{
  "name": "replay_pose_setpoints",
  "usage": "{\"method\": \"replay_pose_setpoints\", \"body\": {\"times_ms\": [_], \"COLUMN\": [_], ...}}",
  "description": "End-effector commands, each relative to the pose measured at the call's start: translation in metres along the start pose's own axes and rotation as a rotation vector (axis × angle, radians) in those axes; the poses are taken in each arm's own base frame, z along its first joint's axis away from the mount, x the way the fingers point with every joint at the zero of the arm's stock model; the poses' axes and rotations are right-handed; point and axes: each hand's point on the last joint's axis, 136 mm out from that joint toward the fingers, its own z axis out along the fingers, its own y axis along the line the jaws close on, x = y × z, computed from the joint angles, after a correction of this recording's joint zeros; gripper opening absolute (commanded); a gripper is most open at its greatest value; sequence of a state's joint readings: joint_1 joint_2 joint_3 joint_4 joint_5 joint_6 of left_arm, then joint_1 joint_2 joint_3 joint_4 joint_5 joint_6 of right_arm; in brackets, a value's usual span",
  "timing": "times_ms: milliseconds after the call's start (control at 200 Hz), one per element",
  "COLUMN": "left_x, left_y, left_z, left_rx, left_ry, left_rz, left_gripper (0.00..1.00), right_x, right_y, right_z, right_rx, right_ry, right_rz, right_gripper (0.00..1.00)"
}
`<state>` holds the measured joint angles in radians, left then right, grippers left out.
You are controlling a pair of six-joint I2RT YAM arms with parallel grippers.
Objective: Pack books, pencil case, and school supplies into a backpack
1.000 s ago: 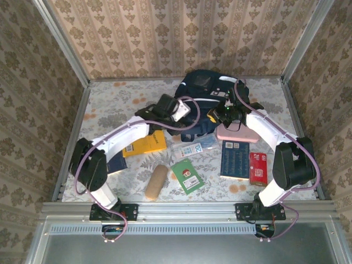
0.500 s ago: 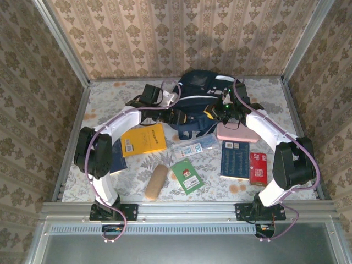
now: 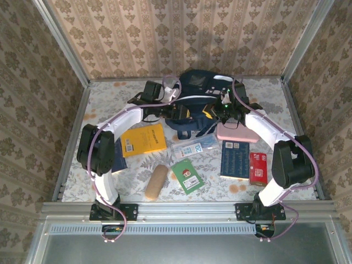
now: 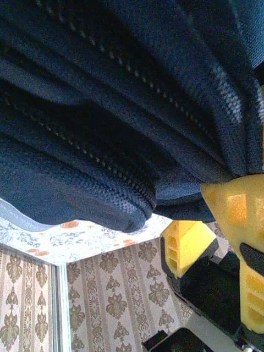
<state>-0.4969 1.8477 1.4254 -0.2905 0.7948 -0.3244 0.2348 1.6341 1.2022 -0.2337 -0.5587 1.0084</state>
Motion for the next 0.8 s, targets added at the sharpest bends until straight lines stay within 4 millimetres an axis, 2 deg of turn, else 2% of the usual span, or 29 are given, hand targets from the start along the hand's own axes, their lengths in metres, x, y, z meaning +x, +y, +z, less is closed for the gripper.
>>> {"method": "replay_pose_setpoints", "body": {"times_ms": [0,250,445,795], "left_x": [-0.009,0.003,0.017,0.038], "left_y": [-0.015,-0.024,-0.023,-0.016], "left_z": [0.005,0.008,0.008,0.011], "left_rx": [0.079,0.140,0.157,0.137], "left_ry": [0.001,0.031,0.058,0.091], "left_rz": [0.009,0.000,-0.012,-0.026], "left_gripper": [0.58,0.48,0.39,0.35], "right_x": [0.009,0.008,0.009,0.008], "right_y": [0.038,0.036,0.034,0.033], "right_z": [-0.001,0.001,0.004,0.007], "right_rx": [-0.136,-0.131,-0.125,-0.126], "right_ry": [0.047,0.050,0.055,0.062], "right_rz": [-0.104,-0.099,-0.090,-0.077], "right_gripper": [0.00,0.00,0.00,0.00]}}
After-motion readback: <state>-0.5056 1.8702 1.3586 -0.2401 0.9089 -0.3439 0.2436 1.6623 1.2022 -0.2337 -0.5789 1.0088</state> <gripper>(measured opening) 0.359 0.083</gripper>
